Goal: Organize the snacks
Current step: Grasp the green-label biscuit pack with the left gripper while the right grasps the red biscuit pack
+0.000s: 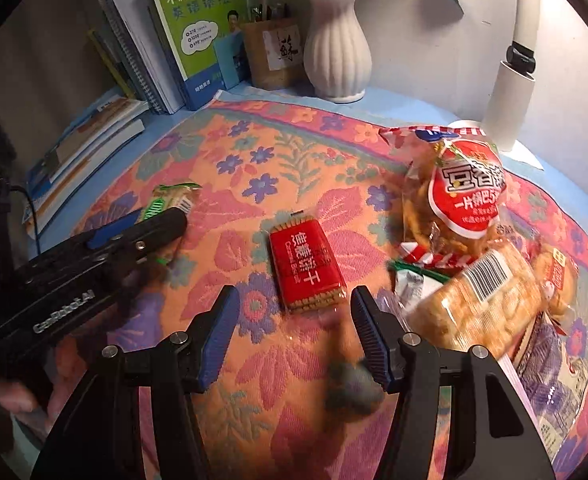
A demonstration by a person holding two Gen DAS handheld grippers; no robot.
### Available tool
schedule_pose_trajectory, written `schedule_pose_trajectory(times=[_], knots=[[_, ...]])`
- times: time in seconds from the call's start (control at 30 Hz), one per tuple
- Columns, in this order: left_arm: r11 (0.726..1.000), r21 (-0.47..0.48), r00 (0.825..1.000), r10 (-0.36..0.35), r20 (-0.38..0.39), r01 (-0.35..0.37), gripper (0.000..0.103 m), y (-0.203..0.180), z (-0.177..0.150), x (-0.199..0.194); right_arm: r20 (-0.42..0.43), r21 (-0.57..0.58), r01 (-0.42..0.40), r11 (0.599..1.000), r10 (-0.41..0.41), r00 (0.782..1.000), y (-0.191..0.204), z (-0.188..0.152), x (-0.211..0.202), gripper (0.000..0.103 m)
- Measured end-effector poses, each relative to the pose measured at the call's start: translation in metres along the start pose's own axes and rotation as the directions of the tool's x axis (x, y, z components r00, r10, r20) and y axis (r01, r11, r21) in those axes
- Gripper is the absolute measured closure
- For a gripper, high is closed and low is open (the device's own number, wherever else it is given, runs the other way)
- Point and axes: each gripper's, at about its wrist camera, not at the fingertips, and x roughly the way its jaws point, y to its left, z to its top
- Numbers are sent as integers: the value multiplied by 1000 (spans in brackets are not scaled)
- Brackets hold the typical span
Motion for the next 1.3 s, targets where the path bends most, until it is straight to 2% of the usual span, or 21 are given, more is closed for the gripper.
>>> schedule_pose_trajectory(times=[0.13,0.27,0.4,0.53,0.63,0.73,0.77,0.83,1.03,1.2,1.3], knots=[[1000,-18,1000,0,1,0,60,4,2,0,20,-27,54,998,-54,998,4,10,15,46],[1000,-26,1000,-3,1,3,60,6,1,0,42,-56,33,998,-31,999,15,12,19,47],[1000,-29,1000,-1,5,2,60,7,1,0,45,-86,103,991,-99,994,21,11,29,47],[1000,-31,1000,-3,-1,3,60,6,1,0,23,-17,42,999,-42,999,4,13,37,47],[1000,-28,1000,-8,-6,8,60,6,1,1,26,-21,40,999,-39,999,4,13,38,48],[1000,-23,1000,-14,-9,13,60,5,1,2,37,-47,62,997,-60,998,11,8,35,60],[1000,-24,1000,-16,-8,15,60,5,1,2,42,-62,62,996,-60,997,14,7,34,68],[999,-26,1000,-22,-4,22,60,6,2,1,44,-91,79,993,-75,996,20,2,31,70],[1000,17,1000,-11,7,11,60,-1,0,-1,35,-116,72,991,-68,997,24,-27,12,70],[1000,17,1000,-12,-6,12,60,-1,0,1,33,-110,72,991,-69,997,14,-72,-22,70],[1000,15,1000,-12,-12,12,60,-1,0,2,42,-99,108,989,-104,994,2,-99,-44,70]])
